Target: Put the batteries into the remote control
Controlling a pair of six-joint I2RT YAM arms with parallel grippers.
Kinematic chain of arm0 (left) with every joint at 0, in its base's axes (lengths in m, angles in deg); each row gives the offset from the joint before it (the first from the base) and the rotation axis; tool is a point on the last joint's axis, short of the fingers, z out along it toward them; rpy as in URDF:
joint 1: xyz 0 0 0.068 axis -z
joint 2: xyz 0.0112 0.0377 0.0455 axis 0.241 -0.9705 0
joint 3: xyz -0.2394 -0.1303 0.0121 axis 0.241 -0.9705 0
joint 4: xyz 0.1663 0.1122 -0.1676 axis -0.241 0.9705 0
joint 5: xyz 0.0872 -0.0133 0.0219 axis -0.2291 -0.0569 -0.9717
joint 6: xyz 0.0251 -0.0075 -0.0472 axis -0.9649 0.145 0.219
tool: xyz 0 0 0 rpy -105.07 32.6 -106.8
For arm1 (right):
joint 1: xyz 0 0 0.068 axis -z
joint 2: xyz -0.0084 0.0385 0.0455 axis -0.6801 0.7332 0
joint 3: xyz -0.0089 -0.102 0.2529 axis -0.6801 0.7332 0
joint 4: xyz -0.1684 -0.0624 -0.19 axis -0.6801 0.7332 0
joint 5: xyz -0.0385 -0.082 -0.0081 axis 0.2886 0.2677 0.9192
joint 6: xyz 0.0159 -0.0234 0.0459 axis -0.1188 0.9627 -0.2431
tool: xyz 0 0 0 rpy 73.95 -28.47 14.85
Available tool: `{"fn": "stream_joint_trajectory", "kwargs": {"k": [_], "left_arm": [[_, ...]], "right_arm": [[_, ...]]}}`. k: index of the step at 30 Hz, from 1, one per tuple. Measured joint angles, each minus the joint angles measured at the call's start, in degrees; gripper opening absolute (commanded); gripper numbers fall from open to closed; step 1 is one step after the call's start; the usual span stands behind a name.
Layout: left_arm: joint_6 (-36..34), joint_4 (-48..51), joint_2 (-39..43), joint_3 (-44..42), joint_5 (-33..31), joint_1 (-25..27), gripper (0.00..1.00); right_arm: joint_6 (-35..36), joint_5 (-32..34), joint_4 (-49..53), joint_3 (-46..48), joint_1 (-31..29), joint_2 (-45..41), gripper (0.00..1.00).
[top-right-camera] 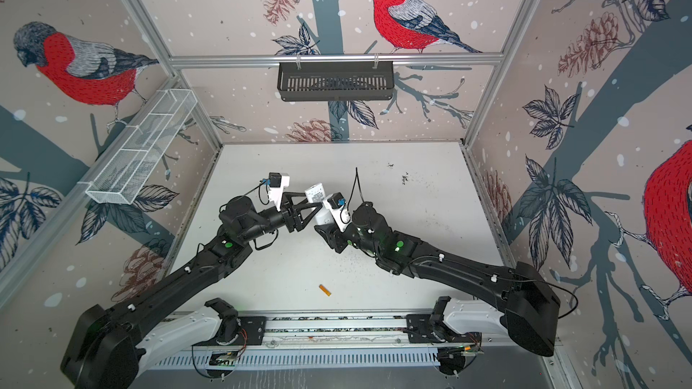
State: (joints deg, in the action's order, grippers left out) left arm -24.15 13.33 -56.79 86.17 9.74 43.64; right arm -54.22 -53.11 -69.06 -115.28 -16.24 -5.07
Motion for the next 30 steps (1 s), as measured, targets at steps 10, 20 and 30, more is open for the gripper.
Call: {"fn": "stream_joint_trajectory", "kwargs": {"k": [10, 20, 30], "left_arm": [[4.2, -4.9, -1.7, -2.2, 1.5, 0.0, 0.49], [13.0, -18.4, -5.9, -6.7, 5.2, 0.0, 0.29], [14.3, -20.4, -6.2, -7.5, 4.5, 0.0, 0.12]], "right_arm": [[2.4, 7.3, -1.3, 1.8, -2.9, -0.9, 0.28], [3.6, 8.2, -4.4, 3.3, -2.9, 1.3, 0.32], [3.1, -0.4, -7.8, 4.4, 1.7, 2.6, 0.55]]}}
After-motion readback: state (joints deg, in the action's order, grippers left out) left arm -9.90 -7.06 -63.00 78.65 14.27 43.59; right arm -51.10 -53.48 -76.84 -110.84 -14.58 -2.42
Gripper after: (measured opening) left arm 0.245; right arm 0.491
